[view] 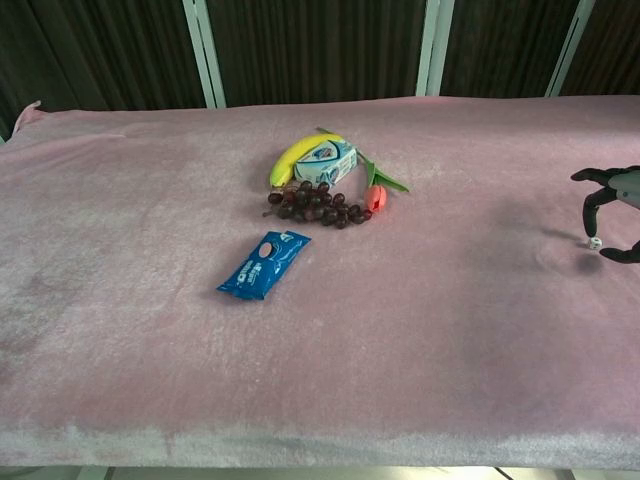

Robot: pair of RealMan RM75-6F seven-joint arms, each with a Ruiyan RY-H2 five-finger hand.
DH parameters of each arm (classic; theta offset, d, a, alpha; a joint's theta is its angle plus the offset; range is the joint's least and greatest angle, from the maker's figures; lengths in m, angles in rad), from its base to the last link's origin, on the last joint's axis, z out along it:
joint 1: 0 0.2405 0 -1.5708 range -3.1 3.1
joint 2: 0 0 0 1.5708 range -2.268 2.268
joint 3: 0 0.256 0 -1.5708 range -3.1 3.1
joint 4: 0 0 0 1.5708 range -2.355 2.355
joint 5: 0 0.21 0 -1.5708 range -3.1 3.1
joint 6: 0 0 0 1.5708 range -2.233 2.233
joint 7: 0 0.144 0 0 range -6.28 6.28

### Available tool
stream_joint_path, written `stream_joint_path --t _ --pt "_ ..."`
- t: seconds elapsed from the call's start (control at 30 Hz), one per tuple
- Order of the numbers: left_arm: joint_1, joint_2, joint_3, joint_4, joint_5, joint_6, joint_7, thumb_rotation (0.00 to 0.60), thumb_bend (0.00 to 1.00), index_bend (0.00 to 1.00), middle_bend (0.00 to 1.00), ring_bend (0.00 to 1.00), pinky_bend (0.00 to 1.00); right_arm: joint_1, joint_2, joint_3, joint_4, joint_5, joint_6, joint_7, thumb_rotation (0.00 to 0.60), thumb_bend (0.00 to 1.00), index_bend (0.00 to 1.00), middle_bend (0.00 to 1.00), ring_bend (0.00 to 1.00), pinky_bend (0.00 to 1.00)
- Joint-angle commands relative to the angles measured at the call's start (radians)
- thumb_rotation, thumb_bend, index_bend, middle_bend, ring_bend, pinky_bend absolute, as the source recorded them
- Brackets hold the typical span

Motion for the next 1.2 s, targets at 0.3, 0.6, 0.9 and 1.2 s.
stream_joint_path --t 0.3,0.6,0.9,1.2 --pt "0.001 0.000 -0.002 -0.002 -0.009 -0.003 0.006 0.600 0.41 0.00 0.00 0.00 0.01 0.006 -0.008 -0.002 0.013 0.006 -0.013 -0.003 0.600 0.45 0.60 0.00 0.00 0.00" --pt "0.001 -0.002 -0.003 -0.005 -0.010 -0.005 0.013 0.600 0.41 0.00 0.00 0.00 0.01 0.012 -0.016 0.007 0.022 0.022 -0.022 -0.003 0.600 0.47 0.65 0.01 0.00 0.00" --pt "-0.003 0.000 -0.003 -0.005 -0.006 -0.006 0.005 0.600 0.41 0.00 0.00 0.00 0.01 0.008 -0.016 0.009 0.010 0.028 -0.005 -0.023 0.600 0.49 0.70 0.02 0.00 0.00" --pt "-0.003 0.001 -0.002 -0.005 -0.002 -0.004 0.003 0.600 0.41 0.00 0.00 0.00 0.01 0.010 0.083 0.048 -0.219 -0.045 0.147 -0.038 0.600 0.49 0.70 0.02 0.00 0.00"
